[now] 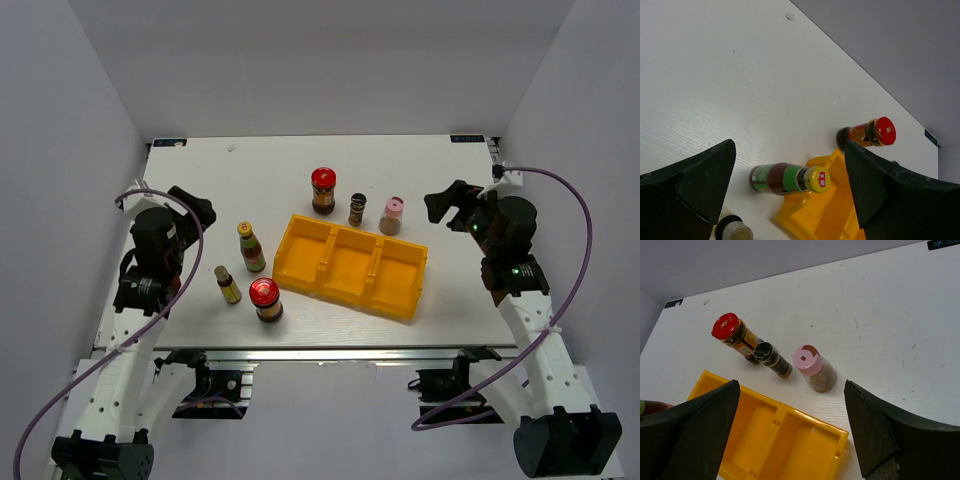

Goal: Organize the condiment bottles

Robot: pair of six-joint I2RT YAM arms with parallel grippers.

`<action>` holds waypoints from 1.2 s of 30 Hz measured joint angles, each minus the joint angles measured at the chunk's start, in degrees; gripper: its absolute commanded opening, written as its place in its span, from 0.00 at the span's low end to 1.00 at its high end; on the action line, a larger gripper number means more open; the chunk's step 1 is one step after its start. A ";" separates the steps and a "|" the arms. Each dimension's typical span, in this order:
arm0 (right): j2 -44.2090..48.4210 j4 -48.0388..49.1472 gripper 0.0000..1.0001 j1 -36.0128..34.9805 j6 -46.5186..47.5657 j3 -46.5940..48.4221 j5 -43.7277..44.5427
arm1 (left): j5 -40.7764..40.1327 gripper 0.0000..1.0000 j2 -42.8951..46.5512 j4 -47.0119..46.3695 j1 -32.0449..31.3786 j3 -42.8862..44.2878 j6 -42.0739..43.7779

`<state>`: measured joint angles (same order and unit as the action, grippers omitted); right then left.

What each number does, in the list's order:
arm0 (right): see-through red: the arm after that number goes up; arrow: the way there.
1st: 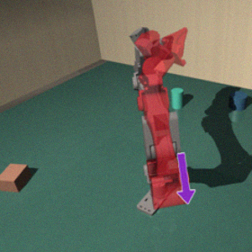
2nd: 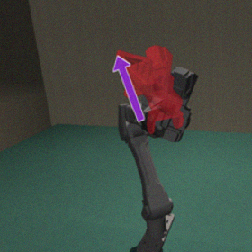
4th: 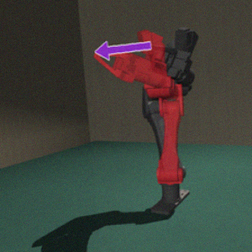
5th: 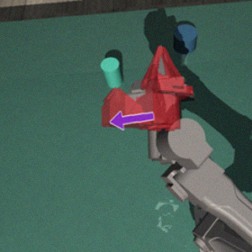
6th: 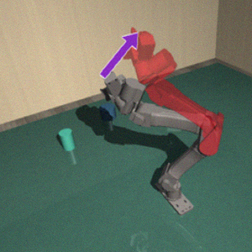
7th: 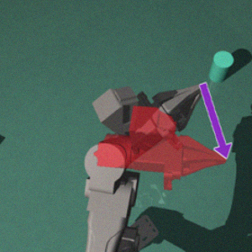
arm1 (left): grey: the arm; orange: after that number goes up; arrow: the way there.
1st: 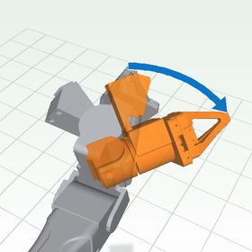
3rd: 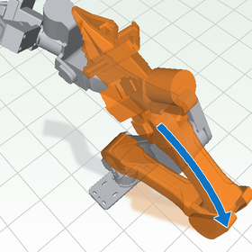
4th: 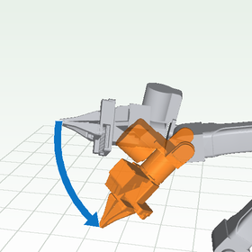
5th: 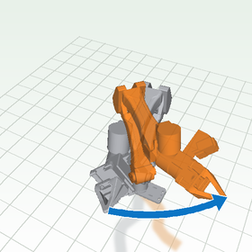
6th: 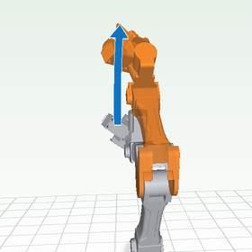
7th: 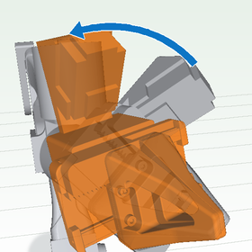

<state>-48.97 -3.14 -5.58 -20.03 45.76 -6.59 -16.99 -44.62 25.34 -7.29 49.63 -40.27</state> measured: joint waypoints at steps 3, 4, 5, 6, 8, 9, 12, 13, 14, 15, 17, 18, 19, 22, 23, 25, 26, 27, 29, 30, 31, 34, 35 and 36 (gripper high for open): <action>-0.44 -0.20 0.89 0.00 -0.42 0.00 0.20 | 3.98 0.98 -2.56 0.09 0.02 1.22 0.83; -0.42 -0.17 0.89 0.00 -0.42 0.00 0.24 | 5.44 0.98 -3.54 -0.09 0.02 1.60 1.18; -0.42 -0.17 0.89 0.00 -0.42 0.00 0.28 | 7.15 0.98 -4.76 -0.24 0.02 1.88 1.64; -0.42 -0.20 0.89 0.00 -0.42 0.00 0.39 | 8.90 0.98 -5.92 -0.52 0.02 1.90 2.01; -0.42 -0.35 0.89 0.00 -0.46 0.00 0.48 | 12.35 0.98 -8.28 -0.52 0.02 1.95 2.82; -0.44 -0.52 0.89 0.00 -0.44 0.00 0.61 | 14.03 0.98 -9.60 -0.42 0.00 1.99 3.04; -1.09 -2.19 0.89 0.00 -0.28 0.33 0.87 | 16.04 0.98 -13.66 0.76 -0.81 2.78 3.63; -1.66 -3.08 0.89 0.00 -0.28 0.70 1.33 | 16.09 0.98 -14.51 1.68 -1.25 3.02 3.78; -2.19 -3.63 0.89 0.00 -0.28 0.96 1.66 | 15.58 0.98 -15.63 2.38 -2.21 3.41 3.87; -2.73 -4.11 0.89 0.00 -0.28 1.14 2.08 | 14.58 0.98 -16.13 3.23 -3.17 3.72 4.02; -3.50 -4.85 0.89 0.00 -0.31 1.27 2.89 | 11.85 0.98 -16.57 5.09 -6.32 4.48 4.33; -3.74 -5.22 0.89 0.00 -0.33 1.27 3.41 | 10.29 0.98 -16.74 6.16 -8.35 5.16 4.44; -3.91 -5.68 0.89 0.00 -0.35 1.29 3.85 | 7.98 0.98 -17.03 7.06 -10.80 6.12 4.55; -4.07 -6.58 0.89 0.00 -0.37 1.29 5.51 | 2.43 0.98 -18.99 9.44 -17.03 9.60 5.01; -4.07 -6.84 0.89 0.00 -0.35 1.29 6.27 | 0.72 0.98 -19.87 10.14 -18.45 10.64 5.14; -4.07 -7.26 0.89 0.00 -0.35 1.29 7.41 | -3.15 0.98 -21.92 11.74 -20.39 12.57 5.29; -4.07 -7.43 0.89 0.00 -0.35 1.29 8.00 | -4.83 0.98 -22.73 12.59 -20.85 13.14 5.27; -4.07 -7.48 0.89 0.00 -0.35 1.29 8.44 | -6.51 0.98 -23.58 13.60 -21.20 13.64 5.27; -4.07 -7.48 0.89 0.00 -0.33 1.29 9.42 | -9.29 0.98 -25.16 15.21 -21.73 14.25 5.11; -4.07 -7.48 0.89 0.00 -0.33 1.29 9.70 | -10.23 0.98 -25.77 15.74 -21.92 14.29 5.07; -4.07 -7.48 0.89 0.00 -0.33 1.29 9.94 | -11.17 0.98 -26.38 16.35 -22.08 14.29 5.03; -4.04 -7.48 0.89 0.00 -0.33 1.29 10.36 | -12.76 0.97 -27.96 17.44 -22.95 14.29 4.90; -4.04 -7.50 0.89 0.00 -0.33 1.29 10.51 | -12.94 0.96 -28.41 17.53 -23.34 14.29 4.90; -4.04 -7.48 0.89 0.00 -0.33 1.29 10.56 | -13.07 0.93 -28.85 17.53 -23.67 14.29 4.90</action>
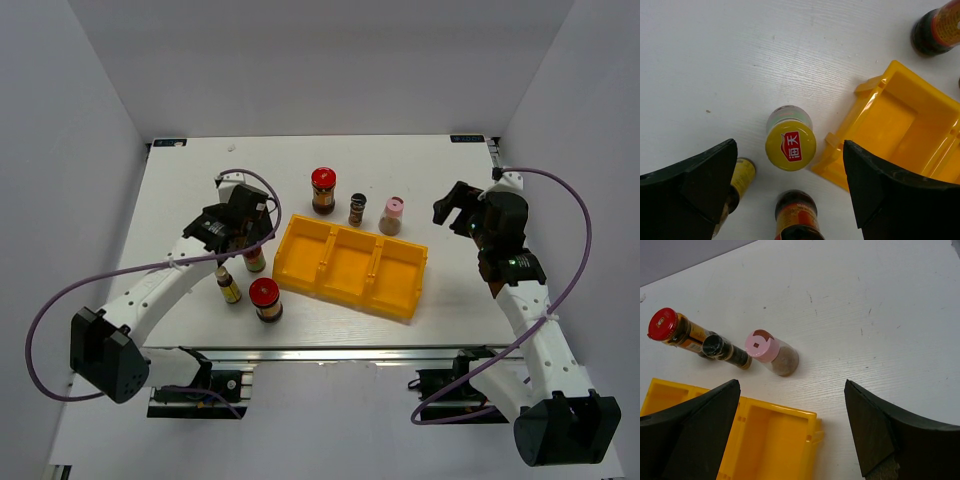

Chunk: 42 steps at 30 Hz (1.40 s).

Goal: Organize the condiment bottles

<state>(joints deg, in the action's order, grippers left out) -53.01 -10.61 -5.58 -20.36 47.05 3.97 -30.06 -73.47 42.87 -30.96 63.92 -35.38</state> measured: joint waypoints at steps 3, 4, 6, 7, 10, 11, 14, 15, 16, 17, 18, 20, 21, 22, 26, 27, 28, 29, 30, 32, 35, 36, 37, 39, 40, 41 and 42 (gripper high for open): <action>0.02 -0.09 0.89 0.00 0.02 0.00 0.42 | -0.63 0.80 -1.22 -0.02 -0.55 0.00 -0.02; 0.04 -0.15 0.89 0.00 0.02 0.00 0.57 | -0.81 0.77 -1.64 0.02 -0.68 0.00 -0.09; 0.17 -0.39 0.89 0.00 0.04 0.00 1.03 | -1.31 0.64 -2.75 0.50 -0.72 0.50 0.00; 0.26 -0.52 0.89 0.00 0.07 0.00 1.33 | -1.66 0.60 -3.43 0.66 -0.72 0.90 -0.07; 0.70 -1.09 0.89 0.00 0.15 0.00 2.25 | -2.49 0.49 -5.03 1.25 -0.72 1.73 -0.24; 0.94 -1.27 0.89 0.00 0.22 0.00 2.40 | -2.54 0.45 -5.31 1.40 -0.72 1.84 -0.50; 1.25 -1.33 0.89 0.00 0.28 0.00 2.80 | -2.58 0.27 -5.42 1.95 -0.96 2.23 -0.68; 1.25 -1.33 0.89 0.00 0.33 0.00 2.89 | -2.58 0.22 -5.42 2.32 -1.09 2.36 -0.72; 1.25 -1.36 0.89 0.00 0.37 0.00 2.97 | -2.56 0.18 -5.44 2.75 -1.14 2.58 -0.70; 1.25 -1.36 0.90 0.00 0.42 -0.02 2.99 | -2.56 0.08 -5.44 3.50 -1.16 2.89 -0.68; 1.25 -1.36 0.89 0.00 0.44 0.00 2.99 | -2.54 0.06 -5.46 4.24 -1.16 3.34 -0.61; 1.25 -1.38 0.89 0.00 0.46 0.00 2.95 | -2.58 0.00 -5.44 5.70 -1.16 4.66 -0.26; 1.25 -1.38 0.89 0.00 0.48 0.00 2.93 | -2.64 0.00 -5.38 6.12 -1.16 5.42 0.00; 1.25 -1.38 0.89 0.00 0.50 0.00 2.91 | -2.75 0.00 -5.38 6.40 -1.16 6.40 0.42; 1.25 -1.38 0.89 0.00 0.70 0.00 2.73 | -2.86 0.00 -5.03 5.90 -1.16 11.39 2.67; 1.25 -1.38 0.89 0.00 0.79 0.00 2.73 | -2.64 0.00 -4.83 5.14 -1.16 12.72 3.67; 1.25 -1.38 0.89 0.00 0.85 0.00 2.73 | -2.34 0.00 -4.66 4.55 -1.16 13.79 4.44; 1.25 -1.38 0.89 0.00 0.90 0.00 2.73 | -1.49 0.00 -4.48 3.67 -1.16 14.97 5.53; 1.25 -1.38 0.89 0.00 0.94 0.00 2.73 | -0.37 0.00 -4.28 2.69 -1.16 15.96 6.58; 1.25 -1.38 0.89 0.00 1.07 -0.02 2.78 | 2.23 0.00 -4.02 0.52 -1.38 17.35 8.55; 1.25 -1.38 0.89 0.00 1.18 -0.02 2.86 | 5.60 0.00 -3.98 -2.40 -2.56 18.45 10.80; 1.25 -1.40 0.89 0.00 1.27 -0.02 3.02 | 6.32 0.00 -4.04 -3.04 -3.17 18.62 11.15; 1.25 -1.40 0.89 0.00 1.29 -0.02 3.10 | 6.91 0.00 -4.11 -3.54 -3.89 18.75 11.65; 1.25 -1.40 0.89 0.00 1.36 -0.02 3.30 | 7.72 0.00 -4.83 -3.78 -5.40 19.54 12.48; 1.25 -1.40 0.89 0.00 1.36 -0.02 3.39 | 8.04 0.00 -5.44 -3.89 -5.92 20.09 12.85; 1.25 -1.40 0.89 0.00 1.38 -0.02 3.43 | 8.24 0.00 -6.16 -4.00 -6.54 20.61 13.07; 1.25 -1.40 0.89 0.00 1.42 -0.02 3.43 | 8.35 0.00 -7.10 -4.15 -7.15 21.24 13.31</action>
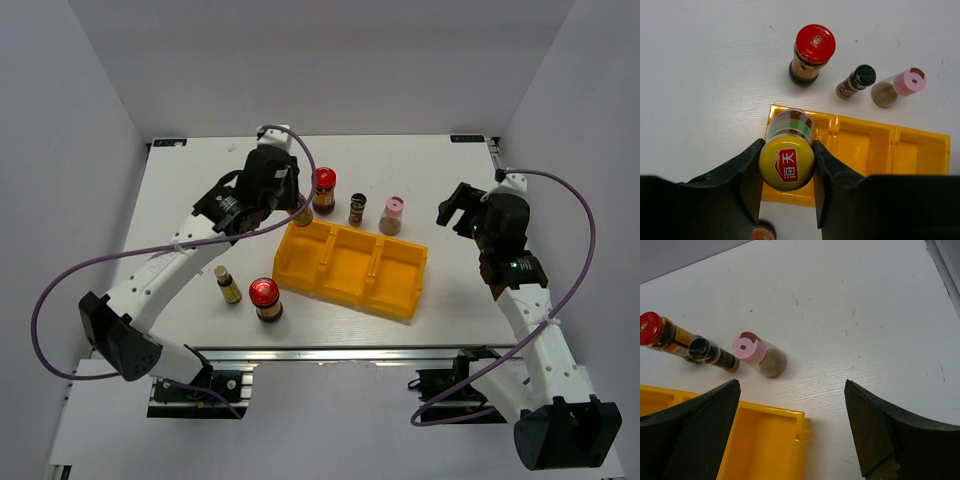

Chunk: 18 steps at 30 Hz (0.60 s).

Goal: Organize the condiment bottles

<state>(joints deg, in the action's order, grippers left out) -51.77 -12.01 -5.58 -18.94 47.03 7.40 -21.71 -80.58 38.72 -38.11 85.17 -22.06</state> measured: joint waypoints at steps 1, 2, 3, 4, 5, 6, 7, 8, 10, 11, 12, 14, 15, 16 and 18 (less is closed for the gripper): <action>0.00 0.00 0.89 0.00 0.07 0.00 0.02 | -0.02 0.00 -1.03 -0.20 -0.50 0.52 0.24; 0.00 0.00 0.89 0.00 0.09 0.00 0.02 | -0.02 0.00 -2.08 -0.35 -0.96 0.94 0.42; 0.00 0.00 0.89 0.00 0.11 0.00 0.02 | -0.02 0.00 -3.04 -0.44 -1.31 1.20 0.52; 0.00 0.00 0.89 0.00 0.13 0.00 0.02 | -0.02 0.00 -4.11 -0.52 -1.60 1.27 0.66; 0.00 0.00 0.89 0.00 0.13 0.00 0.02 | -0.02 0.00 -5.09 -0.52 -1.84 1.31 0.74; 0.00 0.00 0.89 0.00 0.15 0.00 0.02 | -0.04 0.00 -6.12 -0.35 -2.03 1.38 0.83; 0.00 0.00 0.89 0.00 0.17 0.00 0.04 | -0.09 0.00 -7.02 -0.11 -2.21 1.44 0.87; 0.00 0.00 0.90 0.00 0.24 0.00 0.02 | -0.26 0.00 -7.98 0.15 -2.38 1.51 0.87; 0.00 0.00 0.89 0.00 0.33 0.00 0.04 | -0.63 0.00 -9.44 0.59 -2.67 1.60 0.87; 0.00 0.00 0.89 0.00 0.35 0.00 0.02 | -0.79 0.00 -9.99 0.72 -2.73 1.60 0.87; 0.00 0.00 0.89 0.00 0.37 0.00 0.04 | -0.90 0.00 -10.45 0.90 -2.80 1.60 0.90; 0.00 0.00 0.89 0.00 0.39 0.00 0.02 | -0.96 0.00 -10.84 1.05 -2.89 1.57 0.87; 0.00 0.00 0.89 0.00 0.44 0.00 0.02 | -1.01 0.00 -10.88 1.03 -2.91 1.57 0.90; -0.02 0.00 0.89 0.00 0.52 0.00 0.02 | -1.07 0.00 -10.88 0.92 -2.93 1.57 0.81; -0.07 0.00 0.89 0.00 0.55 0.00 0.02 | -1.42 0.00 -10.91 0.39 -2.97 1.55 0.61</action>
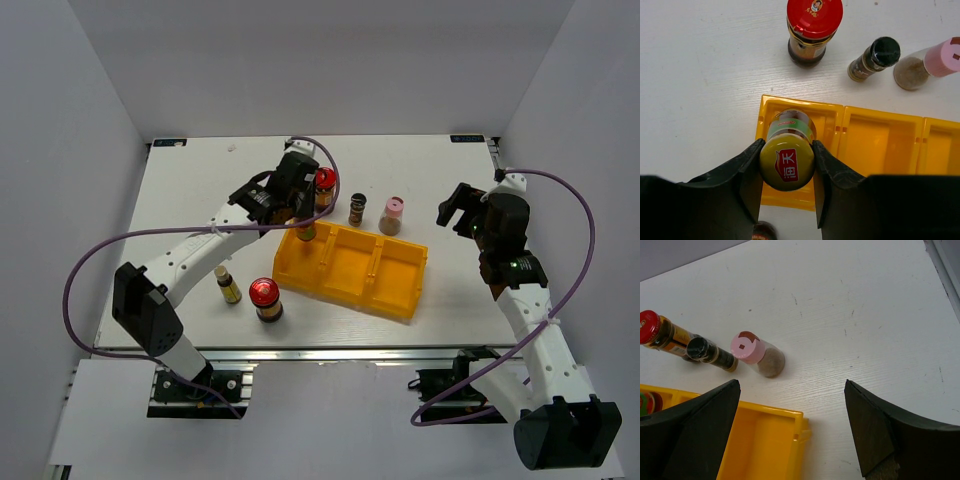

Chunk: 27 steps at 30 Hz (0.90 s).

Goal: Organize the condiment bottles

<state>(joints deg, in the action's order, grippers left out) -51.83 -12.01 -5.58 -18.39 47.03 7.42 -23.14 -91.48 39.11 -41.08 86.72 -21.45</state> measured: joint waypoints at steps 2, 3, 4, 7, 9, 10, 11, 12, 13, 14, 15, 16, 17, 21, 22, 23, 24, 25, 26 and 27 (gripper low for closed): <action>-0.02 -0.02 0.89 0.00 0.09 0.00 0.00 | -0.22 0.00 -0.22 -0.87 0.00 0.00 -0.09; -0.02 -0.07 0.89 0.00 0.15 0.00 0.00 | -0.28 0.00 -0.48 -1.14 0.00 0.00 -0.20; -0.02 -0.09 0.89 0.00 0.20 0.00 0.00 | -0.44 0.00 -0.87 -1.42 0.00 0.00 -0.26; -0.02 -0.13 0.89 0.00 0.22 0.00 0.00 | -0.87 0.00 -3.10 -2.01 -0.02 0.02 -0.52; -0.02 -0.17 0.89 0.00 0.26 0.00 0.04 | -1.11 0.00 -5.25 -2.01 -0.02 0.02 -0.61; -0.02 -0.24 0.89 0.00 0.37 0.00 0.09 | -1.16 0.00 -6.27 -1.97 -0.02 0.02 -0.61; -0.02 -0.33 0.89 0.00 0.42 0.00 0.17 | -1.20 0.00 -7.37 -1.88 -0.02 0.04 -0.63; -0.02 -0.39 0.89 0.00 0.44 0.00 0.22 | -1.20 0.00 -8.35 -1.79 -0.02 0.04 -0.63; -0.02 -0.44 0.89 0.00 0.48 0.00 0.28 | -1.75 0.00 -8.74 -2.43 -0.02 0.17 -0.66; 0.00 -0.46 0.89 0.00 0.52 0.00 0.37 | -1.68 0.02 -8.83 -2.49 -0.02 0.44 -0.90; 0.00 -0.50 0.89 0.00 0.55 0.00 0.37 | -1.70 0.10 -8.83 -2.71 -0.02 0.46 -0.85; 0.00 -0.55 0.89 0.00 0.57 0.00 0.39 | -1.77 0.18 -8.83 -2.69 -0.02 0.46 -0.92; 0.00 -0.61 0.89 0.00 0.59 0.00 0.39 | -1.79 0.26 -8.90 -2.58 -0.02 0.46 -0.92; 0.00 -0.92 0.89 0.00 0.61 0.00 0.37 | -1.95 0.63 -9.07 -2.32 -0.02 0.46 -1.22; 0.00 -0.98 0.89 0.00 0.61 0.00 0.37 | -2.16 0.81 -9.07 -2.32 -0.02 0.46 -1.27; 0.00 -1.11 0.89 0.00 0.61 0.00 0.37 | -2.34 0.85 -9.05 -2.38 -0.02 0.46 -1.14; 0.00 -1.22 0.89 0.00 0.61 0.00 0.37 | -2.56 0.87 -8.96 -2.56 -0.02 0.46 -1.57; 0.00 -1.25 0.89 0.00 0.61 0.00 0.35 | -2.73 0.98 -8.90 -2.69 -0.02 0.46 -1.70; 0.00 -1.25 0.89 0.00 0.61 0.00 0.35 | -2.86 0.98 -8.81 -2.78 -0.02 0.46 -1.68; 0.00 -1.25 0.89 0.00 0.61 0.00 0.35 | -2.89 0.98 -8.59 -2.82 -0.02 0.46 -1.73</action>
<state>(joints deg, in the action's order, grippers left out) -51.83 -13.26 -5.58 -17.78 47.03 7.77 -26.02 -100.07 36.29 -41.10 87.18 -23.18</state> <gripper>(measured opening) 0.894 0.971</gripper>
